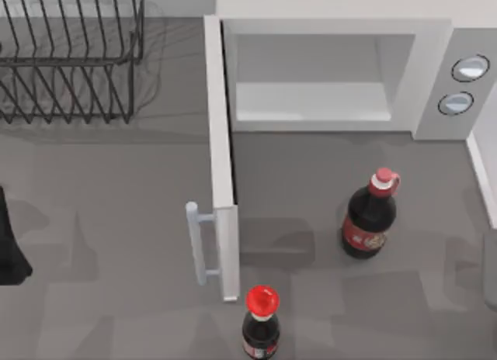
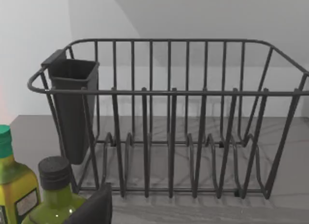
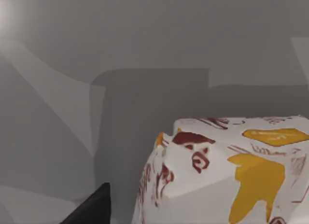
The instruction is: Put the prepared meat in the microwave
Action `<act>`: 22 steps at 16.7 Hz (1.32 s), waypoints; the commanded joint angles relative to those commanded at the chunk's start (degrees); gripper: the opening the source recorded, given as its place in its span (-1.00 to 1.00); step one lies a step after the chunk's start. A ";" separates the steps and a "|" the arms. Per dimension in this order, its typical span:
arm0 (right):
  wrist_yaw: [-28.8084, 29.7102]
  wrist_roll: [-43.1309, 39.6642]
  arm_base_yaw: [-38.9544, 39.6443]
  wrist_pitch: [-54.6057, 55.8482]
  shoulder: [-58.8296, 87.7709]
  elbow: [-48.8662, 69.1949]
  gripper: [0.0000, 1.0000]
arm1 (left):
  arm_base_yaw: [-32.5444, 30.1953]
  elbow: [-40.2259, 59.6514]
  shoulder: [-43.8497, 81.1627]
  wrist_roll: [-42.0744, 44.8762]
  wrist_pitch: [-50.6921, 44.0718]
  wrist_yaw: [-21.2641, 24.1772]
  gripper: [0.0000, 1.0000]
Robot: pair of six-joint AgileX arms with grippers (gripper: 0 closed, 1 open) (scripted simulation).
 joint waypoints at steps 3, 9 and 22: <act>0.00 0.05 0.07 4.09 2.42 -2.27 1.00 | 0.00 0.00 0.00 0.00 0.00 0.00 1.00; 0.00 0.05 0.07 4.25 2.52 -2.36 0.70 | 0.00 0.00 0.00 0.00 0.00 0.00 1.00; 0.00 0.05 0.07 4.25 2.52 -2.36 -1.00 | 0.00 0.00 0.00 0.00 0.00 0.00 1.00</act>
